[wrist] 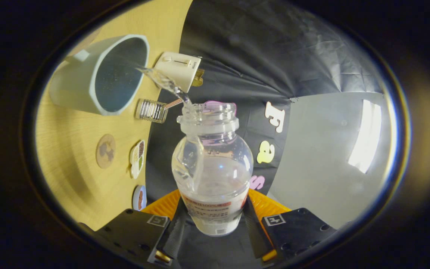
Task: Take the bottle from table, then pour the juice into the cup, finally place the bottle on the coaster
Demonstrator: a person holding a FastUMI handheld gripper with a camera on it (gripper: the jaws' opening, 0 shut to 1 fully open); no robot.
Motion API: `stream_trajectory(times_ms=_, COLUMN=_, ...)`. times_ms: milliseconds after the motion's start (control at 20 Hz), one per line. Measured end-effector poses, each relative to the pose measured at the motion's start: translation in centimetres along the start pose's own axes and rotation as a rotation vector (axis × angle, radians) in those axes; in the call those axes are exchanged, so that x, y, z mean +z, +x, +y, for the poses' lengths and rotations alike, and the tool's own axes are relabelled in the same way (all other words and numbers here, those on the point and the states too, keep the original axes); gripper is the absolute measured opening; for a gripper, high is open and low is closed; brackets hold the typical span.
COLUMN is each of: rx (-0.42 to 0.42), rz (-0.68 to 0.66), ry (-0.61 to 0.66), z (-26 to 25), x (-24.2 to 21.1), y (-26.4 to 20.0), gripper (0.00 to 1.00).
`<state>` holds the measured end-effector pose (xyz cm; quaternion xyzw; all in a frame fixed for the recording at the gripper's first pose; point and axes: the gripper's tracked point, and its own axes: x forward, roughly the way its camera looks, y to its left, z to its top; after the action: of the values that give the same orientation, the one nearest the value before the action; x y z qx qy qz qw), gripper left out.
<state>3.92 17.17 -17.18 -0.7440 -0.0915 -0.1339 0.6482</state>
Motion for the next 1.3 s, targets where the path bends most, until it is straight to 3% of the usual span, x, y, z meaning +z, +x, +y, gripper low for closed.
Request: stream_trajectory(times_ms=1300, rx=-0.068, rz=-0.065, ry=-0.12, z=-2.2, x=1.2, y=0.5, gripper=0.77)
